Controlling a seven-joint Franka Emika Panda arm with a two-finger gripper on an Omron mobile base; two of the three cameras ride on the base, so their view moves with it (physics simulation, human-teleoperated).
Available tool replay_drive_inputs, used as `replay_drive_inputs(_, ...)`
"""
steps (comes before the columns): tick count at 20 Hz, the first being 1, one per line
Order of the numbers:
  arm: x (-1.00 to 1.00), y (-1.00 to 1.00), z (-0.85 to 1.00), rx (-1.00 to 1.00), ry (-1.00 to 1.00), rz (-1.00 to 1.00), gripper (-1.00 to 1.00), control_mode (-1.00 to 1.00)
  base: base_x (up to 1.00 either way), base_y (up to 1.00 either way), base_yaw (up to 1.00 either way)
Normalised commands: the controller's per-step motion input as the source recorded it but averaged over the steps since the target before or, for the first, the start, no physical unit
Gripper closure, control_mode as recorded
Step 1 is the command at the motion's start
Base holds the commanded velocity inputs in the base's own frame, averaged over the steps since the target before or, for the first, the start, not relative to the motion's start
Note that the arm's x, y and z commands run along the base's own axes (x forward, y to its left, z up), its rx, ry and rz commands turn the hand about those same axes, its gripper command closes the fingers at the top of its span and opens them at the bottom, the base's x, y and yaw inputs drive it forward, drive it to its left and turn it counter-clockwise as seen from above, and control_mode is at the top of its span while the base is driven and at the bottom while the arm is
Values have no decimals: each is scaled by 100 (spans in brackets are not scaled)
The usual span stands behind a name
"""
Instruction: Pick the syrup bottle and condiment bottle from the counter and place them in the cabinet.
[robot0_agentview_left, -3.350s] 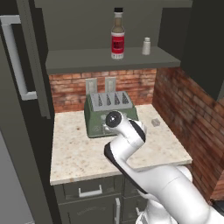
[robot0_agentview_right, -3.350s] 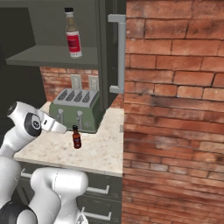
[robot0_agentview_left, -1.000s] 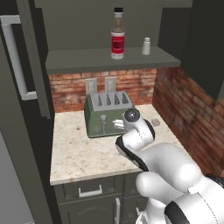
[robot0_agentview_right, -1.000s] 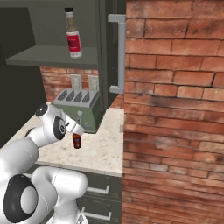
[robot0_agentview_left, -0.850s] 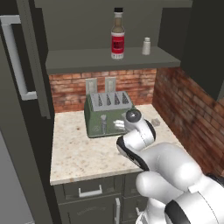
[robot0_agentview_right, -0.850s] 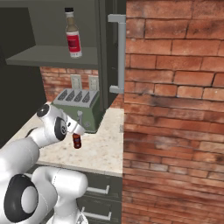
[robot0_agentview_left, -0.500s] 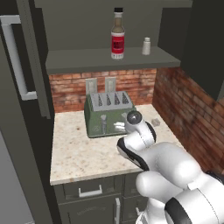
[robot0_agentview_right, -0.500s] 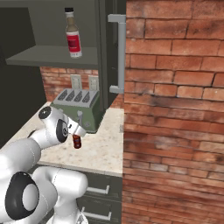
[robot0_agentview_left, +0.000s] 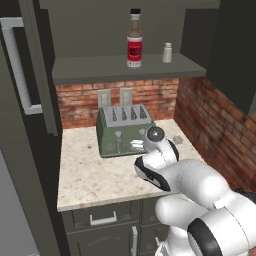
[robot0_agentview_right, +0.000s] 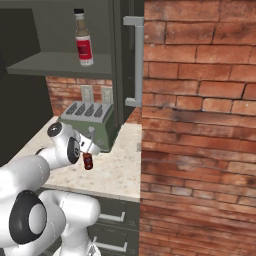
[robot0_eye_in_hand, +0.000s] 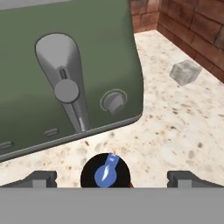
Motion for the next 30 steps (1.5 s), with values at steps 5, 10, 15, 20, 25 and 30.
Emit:
replay_drive_inputs(5,12,0,-8,0,0,7,100,-100,0,0,0)
replay_drive_inputs(10,2,0,-16,0,1,6,100,-100,0,0,0)
replay_drive_inputs(15,0,0,-4,0,1,1,100,-100,0,0,0)
replay_drive_inputs(20,0,0,0,0,0,0,100,-100,0,0,0)
replay_drive_inputs(25,-5,0,29,0,-4,-1,100,-100,0,0,0)
replay_drive_inputs(30,-20,0,55,0,-6,-6,100,-100,0,0,0)
